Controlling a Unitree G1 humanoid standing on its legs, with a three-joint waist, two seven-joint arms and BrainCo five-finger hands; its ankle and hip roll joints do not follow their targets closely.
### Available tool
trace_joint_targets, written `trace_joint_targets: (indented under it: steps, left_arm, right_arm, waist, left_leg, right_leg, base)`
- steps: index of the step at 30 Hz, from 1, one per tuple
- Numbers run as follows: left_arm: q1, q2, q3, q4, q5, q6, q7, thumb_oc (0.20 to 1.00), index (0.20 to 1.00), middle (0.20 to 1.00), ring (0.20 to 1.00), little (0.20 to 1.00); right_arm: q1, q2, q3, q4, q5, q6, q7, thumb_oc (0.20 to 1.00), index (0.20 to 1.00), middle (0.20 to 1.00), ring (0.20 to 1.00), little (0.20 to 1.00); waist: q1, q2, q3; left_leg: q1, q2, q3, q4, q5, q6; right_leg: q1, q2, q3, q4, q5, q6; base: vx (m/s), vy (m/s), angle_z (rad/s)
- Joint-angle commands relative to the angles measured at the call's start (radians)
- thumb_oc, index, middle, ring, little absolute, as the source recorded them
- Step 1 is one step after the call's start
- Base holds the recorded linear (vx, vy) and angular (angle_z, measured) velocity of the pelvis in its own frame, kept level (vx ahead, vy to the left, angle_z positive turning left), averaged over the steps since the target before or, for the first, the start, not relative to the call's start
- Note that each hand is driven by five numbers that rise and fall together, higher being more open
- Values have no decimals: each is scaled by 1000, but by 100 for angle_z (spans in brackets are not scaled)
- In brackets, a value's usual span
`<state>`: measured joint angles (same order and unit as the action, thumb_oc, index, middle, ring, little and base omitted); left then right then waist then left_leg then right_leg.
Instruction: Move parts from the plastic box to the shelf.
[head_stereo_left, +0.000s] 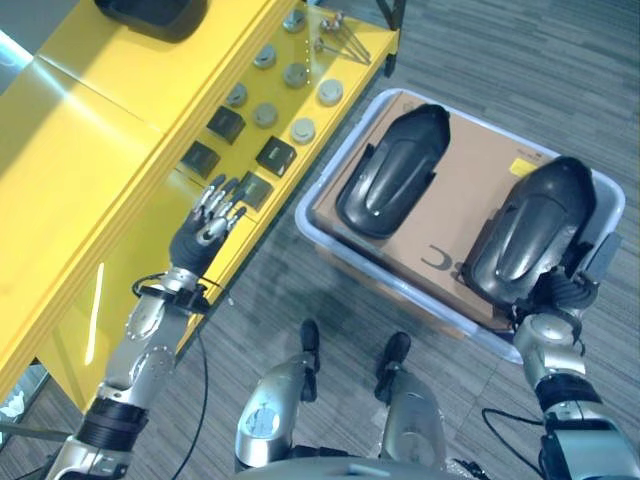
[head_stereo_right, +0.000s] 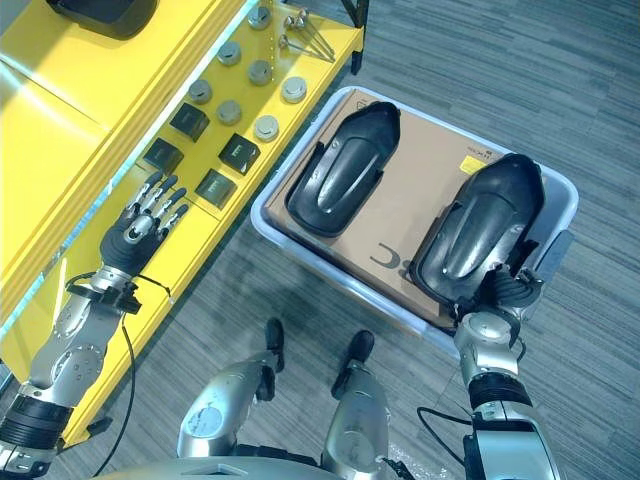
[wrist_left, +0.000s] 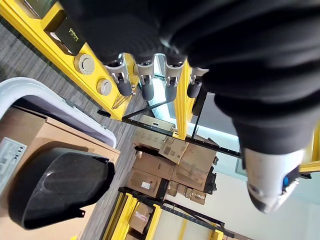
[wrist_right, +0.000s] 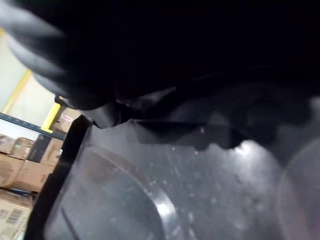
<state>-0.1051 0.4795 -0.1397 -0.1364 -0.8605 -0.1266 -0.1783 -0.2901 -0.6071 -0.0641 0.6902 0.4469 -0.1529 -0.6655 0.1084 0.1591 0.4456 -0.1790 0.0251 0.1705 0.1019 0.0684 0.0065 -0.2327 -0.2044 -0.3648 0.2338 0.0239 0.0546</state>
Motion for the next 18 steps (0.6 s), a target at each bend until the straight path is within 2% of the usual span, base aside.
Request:
trace_joint_targets:
  steps: [1, 8, 10, 12, 16, 17, 18]
  left_arm:
    - [39, 22, 20, -78, -18, -18, -26, 1000, 1000, 1000, 1000, 1000]
    - [75, 36, 64, -119, -38, 43, -69, 1000, 1000, 1000, 1000, 1000]
    - [57, 39, 59, -121, -18, 114, -63, 1000, 1000, 1000, 1000, 1000]
    - [31, 37, 43, -111, -29, 138, -78, 1000, 1000, 1000, 1000, 1000]
    - [-95, -1, -57, -42, -66, 326, -56, 1000, 1000, 1000, 1000, 1000]
    - [-128, -9, -86, -12, -71, 327, -48, 1000, 1000, 1000, 1000, 1000]
    - [-167, -19, -118, 21, -112, 356, -59, 1000, 1000, 1000, 1000, 1000]
  right_arm:
    - [39, -7, -20, -120, -12, -76, -61, 200, 200, 200, 200, 200]
    - [112, 2, -75, -374, -76, -52, -76, 200, 200, 200, 200, 200]
    - [125, 3, -74, -463, -107, -38, -43, 200, 200, 200, 200, 200]
    - [130, 3, -58, -514, -130, -22, -22, 200, 200, 200, 200, 200]
    - [112, 9, 18, -575, -166, 3, 15, 200, 200, 200, 200, 200]
    - [102, 8, 32, -575, -167, 10, 20, 200, 200, 200, 200, 200]
    - [89, 4, 47, -571, -161, 14, 30, 200, 200, 200, 200, 200]
  waist:
    - [14, -64, -50]
    - [-3, -87, -117]
    - [-13, -96, -165]
    - [-20, -102, -197]
    - [-45, -117, -273]
    - [-52, -119, -280]
    - [-60, -122, -291]
  left_leg:
    - [-38, 49, -14, 99, -90, -50]
    - [52, 55, 10, 46, -94, -50]
    - [97, 61, 25, 24, -95, -54]
    - [125, 65, 35, 9, -93, -55]
    - [184, 78, 56, -23, -87, -61]
    - [196, 82, 60, -26, -89, -63]
    - [205, 83, 66, -31, -88, -64]
  right_leg:
    - [104, -53, 41, -134, 33, 103]
    - [179, -41, 38, -175, 31, 114]
    - [215, -35, 37, -194, 31, 118]
    - [238, -31, 35, -209, 33, 121]
    - [283, -20, 43, -242, 44, 124]
    - [293, -17, 46, -247, 44, 125]
    - [299, -15, 49, -255, 48, 126]
  base:
    - [36, -6, -2]
    - [66, 1, -6]
    - [68, 16, -8]
    - [62, 18, -2]
    - [50, 17, -5]
    - [21, 7, -5]
    - [12, 5, -14]
